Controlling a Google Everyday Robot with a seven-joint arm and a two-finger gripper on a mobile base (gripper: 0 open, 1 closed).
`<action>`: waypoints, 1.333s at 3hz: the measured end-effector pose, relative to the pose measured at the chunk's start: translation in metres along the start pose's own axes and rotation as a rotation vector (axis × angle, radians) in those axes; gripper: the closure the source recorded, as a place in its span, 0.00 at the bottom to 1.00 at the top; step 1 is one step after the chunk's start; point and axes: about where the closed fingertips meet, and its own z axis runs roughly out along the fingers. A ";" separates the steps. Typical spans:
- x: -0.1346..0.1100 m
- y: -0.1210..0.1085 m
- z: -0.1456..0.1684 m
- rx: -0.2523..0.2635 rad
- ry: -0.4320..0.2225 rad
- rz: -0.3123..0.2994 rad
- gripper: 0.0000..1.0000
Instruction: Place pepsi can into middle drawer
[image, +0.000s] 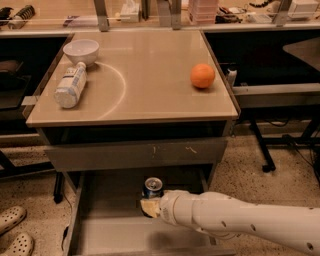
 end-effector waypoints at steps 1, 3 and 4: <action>0.020 -0.016 0.023 0.012 -0.001 0.017 1.00; 0.052 -0.028 0.053 -0.019 0.011 0.086 1.00; 0.057 -0.027 0.064 -0.030 0.005 0.098 1.00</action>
Offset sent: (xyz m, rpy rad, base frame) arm 0.0102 -0.0027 -0.1229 0.0855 0.1087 -0.0689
